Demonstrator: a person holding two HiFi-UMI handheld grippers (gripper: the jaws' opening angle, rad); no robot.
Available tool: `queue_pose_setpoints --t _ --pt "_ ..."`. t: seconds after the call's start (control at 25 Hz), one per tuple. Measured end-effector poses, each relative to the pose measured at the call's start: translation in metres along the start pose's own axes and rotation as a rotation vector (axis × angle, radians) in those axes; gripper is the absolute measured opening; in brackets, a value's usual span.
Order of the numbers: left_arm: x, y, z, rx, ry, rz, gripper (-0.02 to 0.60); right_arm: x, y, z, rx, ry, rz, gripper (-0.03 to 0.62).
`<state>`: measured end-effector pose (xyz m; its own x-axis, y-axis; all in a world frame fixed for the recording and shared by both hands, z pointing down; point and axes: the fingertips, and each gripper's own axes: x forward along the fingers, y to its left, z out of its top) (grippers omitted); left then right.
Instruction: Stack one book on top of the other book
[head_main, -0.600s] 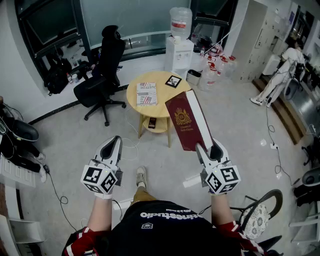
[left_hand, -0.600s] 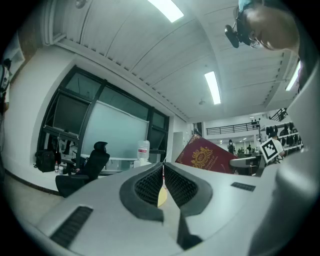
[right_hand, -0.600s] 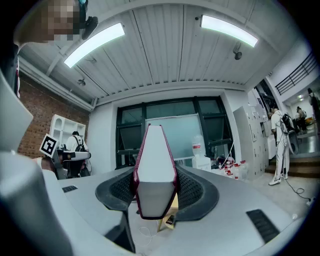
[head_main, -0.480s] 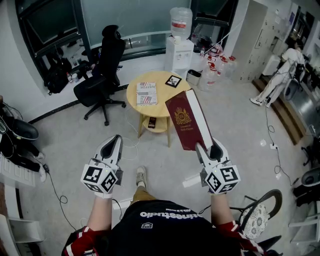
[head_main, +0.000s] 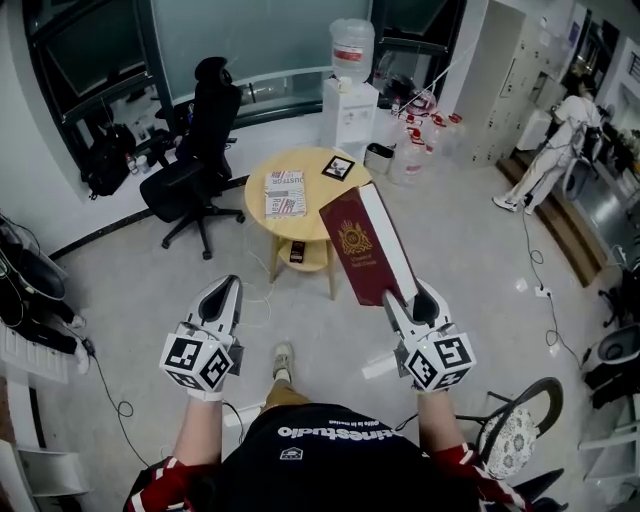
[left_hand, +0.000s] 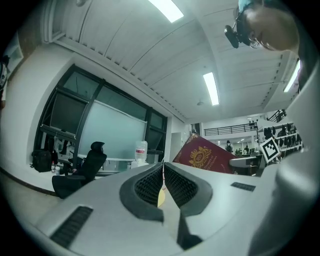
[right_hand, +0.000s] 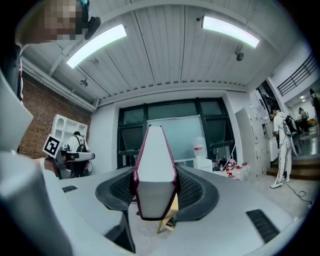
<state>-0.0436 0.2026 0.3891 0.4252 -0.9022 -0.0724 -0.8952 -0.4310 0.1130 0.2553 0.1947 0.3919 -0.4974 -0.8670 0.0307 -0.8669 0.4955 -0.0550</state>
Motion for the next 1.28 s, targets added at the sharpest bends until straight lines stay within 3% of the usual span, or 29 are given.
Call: queue_pose_setpoints --t 1.28 --pt "0.072 0.046 0.013 -0.036 -0.002 -0.031 0.025 0.081 -0.014 0.022 -0.007 0.017 -0.020 0.242"
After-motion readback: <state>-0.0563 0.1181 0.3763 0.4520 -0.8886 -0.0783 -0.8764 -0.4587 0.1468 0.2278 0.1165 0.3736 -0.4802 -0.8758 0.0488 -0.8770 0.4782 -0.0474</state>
